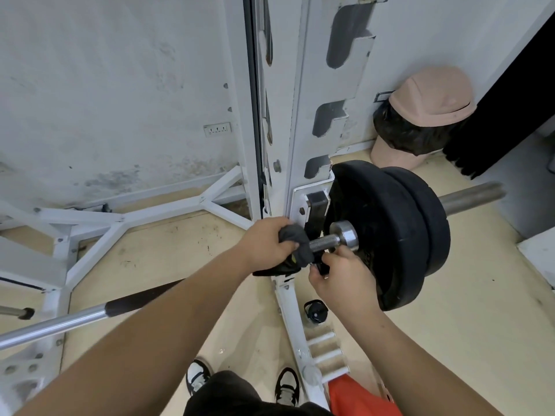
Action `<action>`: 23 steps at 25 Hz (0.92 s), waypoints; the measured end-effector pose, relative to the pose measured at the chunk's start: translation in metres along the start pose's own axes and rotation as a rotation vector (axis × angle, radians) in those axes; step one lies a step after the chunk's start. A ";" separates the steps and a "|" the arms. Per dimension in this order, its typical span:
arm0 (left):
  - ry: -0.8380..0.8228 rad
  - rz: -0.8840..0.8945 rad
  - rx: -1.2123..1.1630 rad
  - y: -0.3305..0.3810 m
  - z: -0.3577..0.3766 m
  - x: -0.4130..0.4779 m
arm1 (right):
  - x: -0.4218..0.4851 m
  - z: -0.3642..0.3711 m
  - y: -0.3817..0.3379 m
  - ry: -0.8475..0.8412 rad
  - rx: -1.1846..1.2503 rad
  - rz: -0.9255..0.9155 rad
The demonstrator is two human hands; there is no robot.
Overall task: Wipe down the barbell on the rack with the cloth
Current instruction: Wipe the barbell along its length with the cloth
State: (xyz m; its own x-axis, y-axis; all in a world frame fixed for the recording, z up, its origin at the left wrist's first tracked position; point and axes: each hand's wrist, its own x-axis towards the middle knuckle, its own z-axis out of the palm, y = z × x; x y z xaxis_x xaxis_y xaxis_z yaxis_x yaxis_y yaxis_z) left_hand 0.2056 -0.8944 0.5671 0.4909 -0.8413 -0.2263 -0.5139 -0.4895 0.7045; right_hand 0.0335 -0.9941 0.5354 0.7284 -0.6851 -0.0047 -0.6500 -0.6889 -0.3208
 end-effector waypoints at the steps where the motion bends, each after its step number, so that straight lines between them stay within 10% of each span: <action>1: 0.010 -0.007 -0.005 0.000 0.000 -0.001 | -0.001 -0.001 0.000 0.006 -0.021 -0.008; 7: -0.252 -0.210 0.440 -0.021 -0.060 -0.022 | -0.003 -0.003 -0.002 0.013 -0.105 -0.010; 13: -0.064 -0.063 0.051 0.001 -0.009 0.006 | -0.002 -0.003 -0.004 0.026 -0.157 -0.020; 19: -0.330 -0.194 0.291 -0.058 -0.084 -0.040 | -0.016 -0.004 -0.016 0.112 -0.092 0.019; 23: -0.118 -0.060 0.000 -0.048 -0.044 -0.022 | -0.025 0.012 -0.050 0.184 0.034 -0.149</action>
State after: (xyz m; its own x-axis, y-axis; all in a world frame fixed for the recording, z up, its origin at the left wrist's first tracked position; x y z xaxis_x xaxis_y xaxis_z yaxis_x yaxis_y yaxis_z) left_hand 0.2505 -0.8416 0.5680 0.4344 -0.8317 -0.3459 -0.4859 -0.5397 0.6875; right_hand 0.0505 -0.9391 0.5400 0.7621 -0.6100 0.2170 -0.5281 -0.7795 -0.3367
